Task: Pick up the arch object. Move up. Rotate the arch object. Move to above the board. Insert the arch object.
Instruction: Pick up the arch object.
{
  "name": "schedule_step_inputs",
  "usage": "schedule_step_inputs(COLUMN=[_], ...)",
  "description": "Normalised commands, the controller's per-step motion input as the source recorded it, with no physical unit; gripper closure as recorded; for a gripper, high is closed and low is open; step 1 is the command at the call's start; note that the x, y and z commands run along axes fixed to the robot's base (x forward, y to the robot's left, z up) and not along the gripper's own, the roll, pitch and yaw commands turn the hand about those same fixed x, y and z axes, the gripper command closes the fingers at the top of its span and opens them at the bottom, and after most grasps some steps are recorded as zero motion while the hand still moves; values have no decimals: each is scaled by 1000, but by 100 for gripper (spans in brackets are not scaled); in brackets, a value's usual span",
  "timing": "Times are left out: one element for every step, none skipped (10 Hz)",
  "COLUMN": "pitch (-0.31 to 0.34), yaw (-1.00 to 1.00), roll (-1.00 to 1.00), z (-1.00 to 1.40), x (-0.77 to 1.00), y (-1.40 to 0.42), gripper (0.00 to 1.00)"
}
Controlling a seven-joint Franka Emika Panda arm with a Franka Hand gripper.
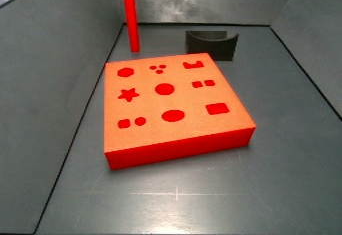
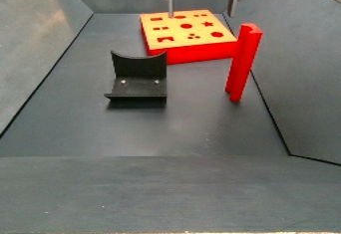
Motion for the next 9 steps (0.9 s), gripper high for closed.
schedule_step_inputs(pitch=[-189, -184, -203, -179, -171, -76, 3, 114, 181], yaw=[0, 0, 0, 0, 0, 0, 0, -46, -51], roll=[30, 40, 36, 56, 86, 54, 6, 0, 0], z=[149, 177, 114, -94, -314, -500, -914, -997, -871], x=[-1000, -1000, -1000, -1000, -1000, -926, -191, 120, 203], y=[-214, -203, -200, -54, -9, 0, -3, -46, 0], gripper=[0, 0, 0, 0, 0, 0, 0, 0, 0])
